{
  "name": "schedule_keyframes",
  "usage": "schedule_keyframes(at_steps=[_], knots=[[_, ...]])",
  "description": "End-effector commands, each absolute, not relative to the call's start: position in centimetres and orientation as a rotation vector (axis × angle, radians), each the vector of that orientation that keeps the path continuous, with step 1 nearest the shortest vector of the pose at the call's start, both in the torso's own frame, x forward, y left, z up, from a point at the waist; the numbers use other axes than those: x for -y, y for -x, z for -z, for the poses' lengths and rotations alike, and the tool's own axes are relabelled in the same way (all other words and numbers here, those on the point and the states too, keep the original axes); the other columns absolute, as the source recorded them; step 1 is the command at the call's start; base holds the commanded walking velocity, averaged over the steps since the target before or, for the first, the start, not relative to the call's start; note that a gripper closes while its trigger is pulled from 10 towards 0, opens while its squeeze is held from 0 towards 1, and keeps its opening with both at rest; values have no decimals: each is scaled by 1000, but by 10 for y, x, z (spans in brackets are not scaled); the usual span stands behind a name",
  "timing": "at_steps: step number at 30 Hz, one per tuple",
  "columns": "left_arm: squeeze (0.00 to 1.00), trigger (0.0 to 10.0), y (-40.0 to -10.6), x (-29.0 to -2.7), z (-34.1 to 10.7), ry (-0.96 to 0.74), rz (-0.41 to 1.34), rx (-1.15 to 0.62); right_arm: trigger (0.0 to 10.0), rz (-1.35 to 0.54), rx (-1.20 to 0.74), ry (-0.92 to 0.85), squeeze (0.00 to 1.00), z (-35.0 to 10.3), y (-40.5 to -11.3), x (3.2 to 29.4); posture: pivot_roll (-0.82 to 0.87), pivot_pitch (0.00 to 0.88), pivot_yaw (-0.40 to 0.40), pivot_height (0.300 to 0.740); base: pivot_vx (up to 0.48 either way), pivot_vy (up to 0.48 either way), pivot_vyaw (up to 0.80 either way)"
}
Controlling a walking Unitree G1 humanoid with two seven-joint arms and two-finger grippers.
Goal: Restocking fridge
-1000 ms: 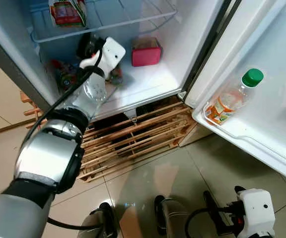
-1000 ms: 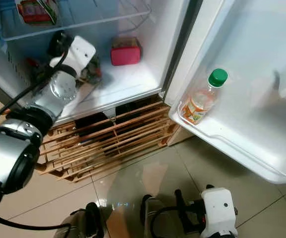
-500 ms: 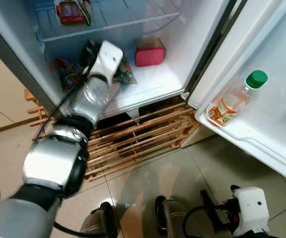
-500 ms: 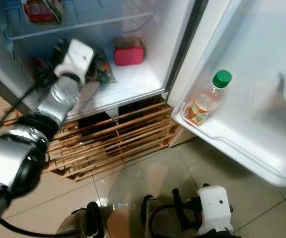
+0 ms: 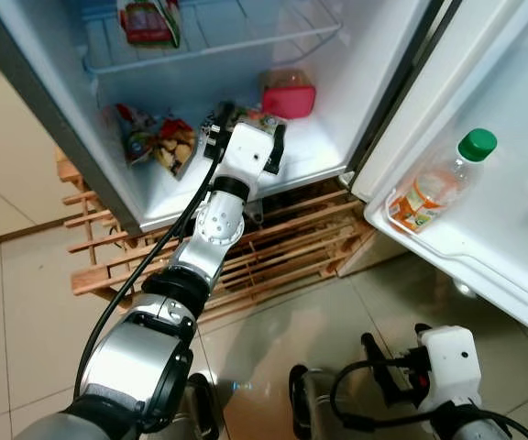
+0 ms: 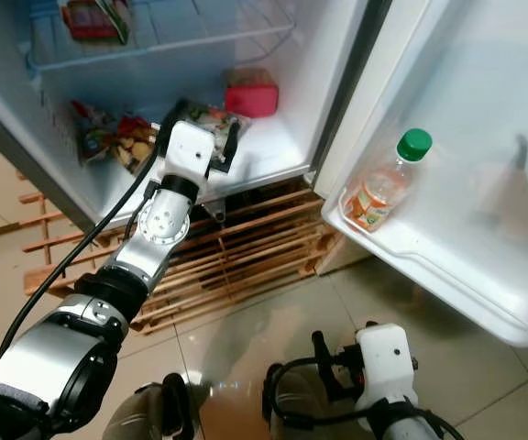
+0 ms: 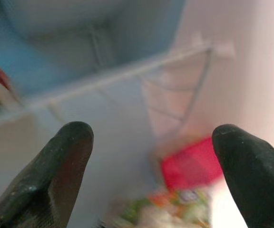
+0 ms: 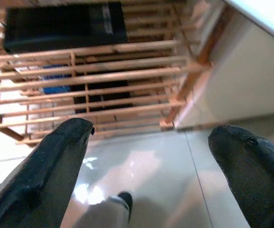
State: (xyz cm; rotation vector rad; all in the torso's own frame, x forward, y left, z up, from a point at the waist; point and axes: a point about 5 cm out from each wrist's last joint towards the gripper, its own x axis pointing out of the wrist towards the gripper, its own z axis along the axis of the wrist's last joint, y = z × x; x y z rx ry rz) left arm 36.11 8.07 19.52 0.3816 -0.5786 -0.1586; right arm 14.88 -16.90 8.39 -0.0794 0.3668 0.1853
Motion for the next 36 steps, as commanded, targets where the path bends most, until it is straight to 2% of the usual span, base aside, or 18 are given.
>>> schedule_keyframes(at_steps=[1, 3, 5, 7, 11, 15, 19, 23, 24, 25, 29, 32, 36], knots=[[0, 10000, -357, -79, -194, -398, 171, 592, 10000, -170, -382, 87, 0, -80, -147, 171, -353, 165, -12, 740, 0, 0, 0], [0, 10000, -347, -85, -195, -379, 194, 604, 10000, -172, -368, 86, 0, -79, -153, 170, -337, 152, -5, 740, 0, 0, 0], [0, 10000, -339, -86, -185, -239, 247, 498, 10000, -171, -353, 79, 0, -78, -159, 169, -315, 139, 2, 740, 0, 0, 0], [0, 10000, -338, -85, -182, -213, 257, 478, 10000, -170, -351, 77, 0, -78, -161, 169, -310, 137, 3, 740, 0, 0, 0], [0, 10000, -303, -83, -166, -139, 361, 387, 10000, -144, -319, 6, 0, -76, -180, 167, -235, 109, 8, 740, 0, 0, 0], [0, 10000, -277, -87, -170, -122, 391, 363, 10000, -135, -266, -10, 0, -79, -208, 167, -172, 98, 2, 740, 0, 0, 0], [0, 10000, -261, -108, -171, -140, 339, 336, 10000, -120, -213, -9, 0, -85, -245, 169, -87, 80, -13, 740, 0, 0, 0], [0, 10000, -248, -122, -166, -158, 291, 272, 10000, -92, -177, -8, 0, -88, -266, 168, -45, 66, -19, 740, 0, 0, 0], [0, 10000, -246, -124, -165, -160, 284, 262, 10000, -87, -173, -6, 0, -88, -269, 167, -45, 66, -19, 740, 0, 0, 0], [0, 10000, -242, -125, -160, -169, 275, 239, 10000, -109, -167, 5, 0, -87, -285, 156, -26, 63, -20, 740, 0, 0, 0], [0, 10000, -239, -125, -159, -184, 275, 218, 10000, -119, -158, 7, 0, -87, -302, 149, 1, 70, -24, 740, 0, 0, 0], [0, 10000, -238, -138, -159, -214, 245, 199, 10000, -112, -163, 23, 0, -87, -326, 141, 39, 78, -28, 740, 0, 0, 0], [0, 10000, -234, -146, -161, -232, 213, 182, 10000, -96, -165, 44, 0, -92, -344, 137, 75, 79, -35, 740, 0, 0, 0]])
